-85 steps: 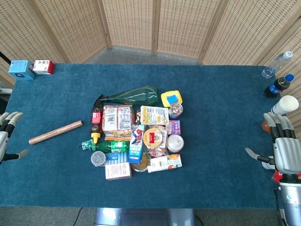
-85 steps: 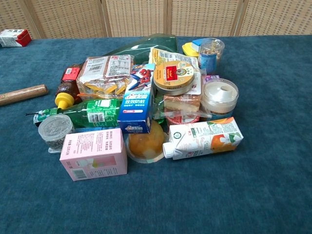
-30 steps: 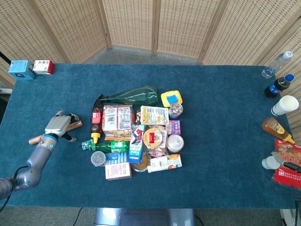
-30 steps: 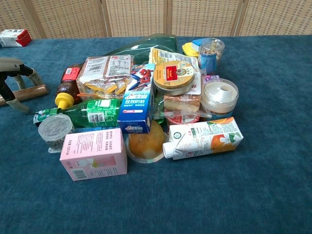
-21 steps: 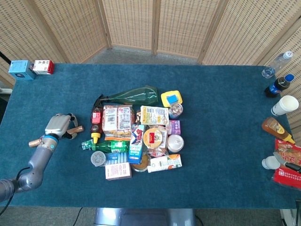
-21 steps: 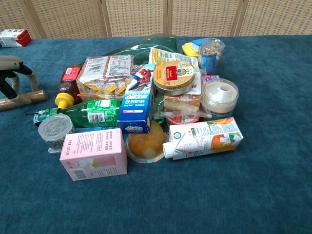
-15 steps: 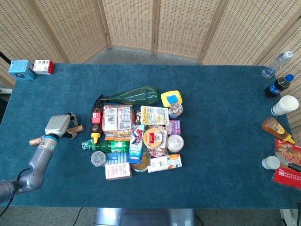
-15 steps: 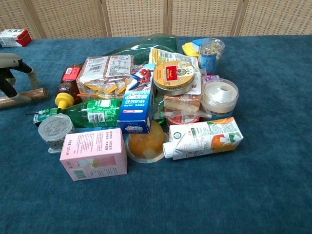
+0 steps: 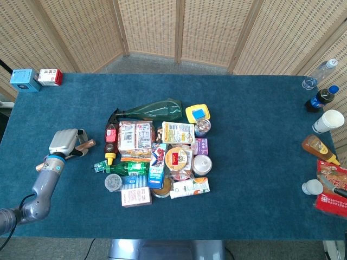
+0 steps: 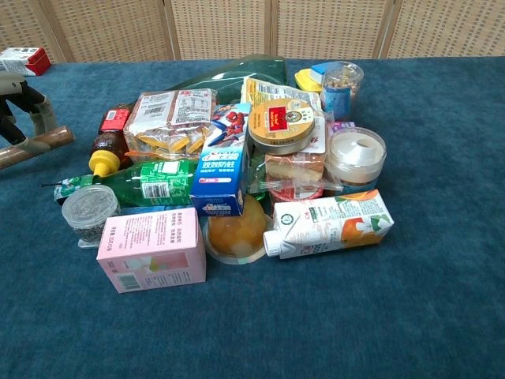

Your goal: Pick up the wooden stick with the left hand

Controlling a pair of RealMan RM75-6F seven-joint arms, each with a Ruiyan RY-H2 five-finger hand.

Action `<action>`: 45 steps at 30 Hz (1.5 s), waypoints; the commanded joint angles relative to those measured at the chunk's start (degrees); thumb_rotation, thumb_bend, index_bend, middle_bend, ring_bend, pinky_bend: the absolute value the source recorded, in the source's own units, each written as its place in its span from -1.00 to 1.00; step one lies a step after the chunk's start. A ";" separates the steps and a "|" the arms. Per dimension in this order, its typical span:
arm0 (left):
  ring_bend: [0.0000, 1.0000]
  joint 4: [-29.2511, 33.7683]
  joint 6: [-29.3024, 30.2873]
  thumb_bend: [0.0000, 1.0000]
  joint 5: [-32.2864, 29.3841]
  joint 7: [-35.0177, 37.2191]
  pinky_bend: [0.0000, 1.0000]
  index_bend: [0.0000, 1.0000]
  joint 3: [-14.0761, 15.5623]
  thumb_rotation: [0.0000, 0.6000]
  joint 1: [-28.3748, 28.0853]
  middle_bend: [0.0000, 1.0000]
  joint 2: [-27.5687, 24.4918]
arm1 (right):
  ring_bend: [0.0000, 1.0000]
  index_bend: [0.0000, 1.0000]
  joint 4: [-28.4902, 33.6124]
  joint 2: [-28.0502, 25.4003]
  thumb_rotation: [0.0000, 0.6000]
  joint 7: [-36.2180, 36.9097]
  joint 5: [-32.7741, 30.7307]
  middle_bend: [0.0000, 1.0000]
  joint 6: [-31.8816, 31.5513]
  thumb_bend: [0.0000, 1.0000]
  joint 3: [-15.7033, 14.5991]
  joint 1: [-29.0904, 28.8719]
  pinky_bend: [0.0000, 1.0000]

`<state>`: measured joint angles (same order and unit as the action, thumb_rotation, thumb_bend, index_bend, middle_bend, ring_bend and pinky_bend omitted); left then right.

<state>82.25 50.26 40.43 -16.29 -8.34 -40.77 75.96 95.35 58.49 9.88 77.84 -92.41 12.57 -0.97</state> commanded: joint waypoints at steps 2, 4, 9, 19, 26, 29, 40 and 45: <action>0.99 1.76 0.53 0.23 0.88 3.16 0.53 0.61 -1.96 1.00 0.84 0.76 -1.61 | -1.00 -0.97 0.02 0.06 0.58 0.02 0.15 -0.85 0.03 -0.78 0.10 -0.10 -1.00; 0.99 3.10 1.05 0.23 1.81 5.09 0.53 0.61 -3.02 1.00 1.41 0.76 -2.83 | -1.00 -0.97 -0.05 0.17 0.58 -0.01 0.38 -0.85 -0.02 -0.78 0.13 -0.18 -1.00; 0.99 7.07 3.67 0.24 5.77 10.34 0.53 0.61 -5.40 1.00 3.47 0.76 -5.87 | -1.00 -0.97 -0.38 0.72 0.59 0.23 0.82 -0.85 0.12 -0.78 0.08 -0.43 -1.00; 0.99 16.51 10.44 0.27 14.19 22.65 0.53 0.61 -10.50 1.00 8.74 0.76 -12.69 | -1.00 -0.98 -0.41 0.88 0.59 0.07 0.85 -0.85 0.75 -0.78 0.37 -1.00 -1.00; 0.99 21.70 15.42 0.26 19.13 27.16 0.53 0.61 -13.46 1.00 11.15 0.77 -16.77 | -1.00 -0.98 -0.88 1.24 0.58 0.57 1.27 -0.85 0.85 -0.78 0.25 -1.14 -1.00; 0.99 23.73 17.16 0.26 19.89 27.27 0.53 0.61 -14.64 1.00 11.55 0.77 -18.17 | -1.00 -0.98 -1.36 1.70 0.59 1.23 1.31 -0.85 0.92 -0.78 0.17 -1.14 -1.00; 1.00 28.74 19.33 0.26 20.41 31.34 0.53 0.62 -18.32 1.00 12.64 0.77 -22.64 | -1.00 -0.97 -2.83 2.92 0.59 2.50 1.70 -0.85 1.15 -0.78 -0.03 -1.36 -1.00; 1.00 29.92 20.04 0.25 20.85 33.35 0.53 0.62 -19.12 1.00 13.50 0.77 -24.22 | -1.00 -0.97 -2.68 2.83 0.58 2.54 1.71 -0.85 1.10 -0.78 0.08 -1.37 -1.00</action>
<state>111.98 70.12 61.16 16.85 -27.30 -27.44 51.94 92.65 61.33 12.41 79.55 -91.31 12.65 -2.34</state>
